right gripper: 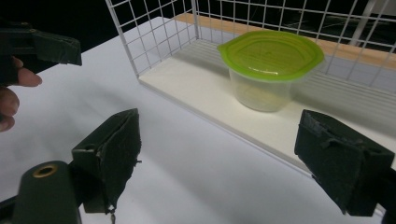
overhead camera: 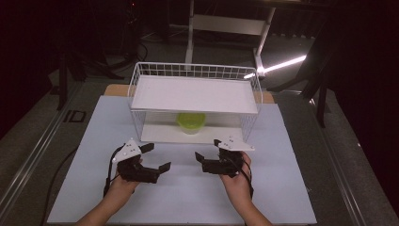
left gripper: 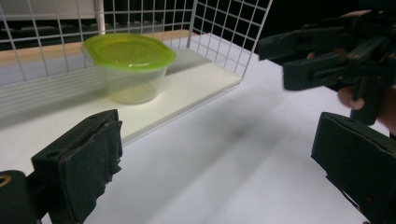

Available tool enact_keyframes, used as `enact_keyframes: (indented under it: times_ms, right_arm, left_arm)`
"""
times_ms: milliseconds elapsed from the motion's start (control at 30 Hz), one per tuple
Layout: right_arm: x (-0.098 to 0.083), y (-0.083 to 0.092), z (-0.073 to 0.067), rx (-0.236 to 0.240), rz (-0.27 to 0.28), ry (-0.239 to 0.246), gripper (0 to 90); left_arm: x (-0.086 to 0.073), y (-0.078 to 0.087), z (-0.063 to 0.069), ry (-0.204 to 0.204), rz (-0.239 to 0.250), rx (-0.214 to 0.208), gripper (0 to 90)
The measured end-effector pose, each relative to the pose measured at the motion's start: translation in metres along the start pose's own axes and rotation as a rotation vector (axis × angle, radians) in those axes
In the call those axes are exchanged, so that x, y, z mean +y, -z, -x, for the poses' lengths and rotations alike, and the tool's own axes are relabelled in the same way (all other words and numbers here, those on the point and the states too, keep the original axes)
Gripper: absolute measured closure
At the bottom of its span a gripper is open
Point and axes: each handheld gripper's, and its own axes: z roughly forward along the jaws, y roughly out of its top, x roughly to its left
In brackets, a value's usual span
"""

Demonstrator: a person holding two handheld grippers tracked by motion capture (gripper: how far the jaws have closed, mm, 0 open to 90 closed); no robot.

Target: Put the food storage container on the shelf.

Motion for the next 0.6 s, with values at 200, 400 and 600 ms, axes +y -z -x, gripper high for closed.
enact_keyframes:
  times_ms: [200,400,600]
  right_arm:
    - [-0.009,0.018,0.005,0.019,0.012,-0.001,15.1]
    - [-0.018,0.032,0.012,0.037,-0.006,0.004,15.0]
    - [-0.030,0.046,0.018,0.034,-0.017,-0.020,15.0]
  left_arm:
    - [-0.007,0.013,0.000,0.002,-0.009,0.007,2.7]
    - [-0.017,0.022,-0.001,0.016,-0.014,0.012,2.7]
    - [-0.024,0.029,0.001,0.003,-0.036,0.010,2.7]
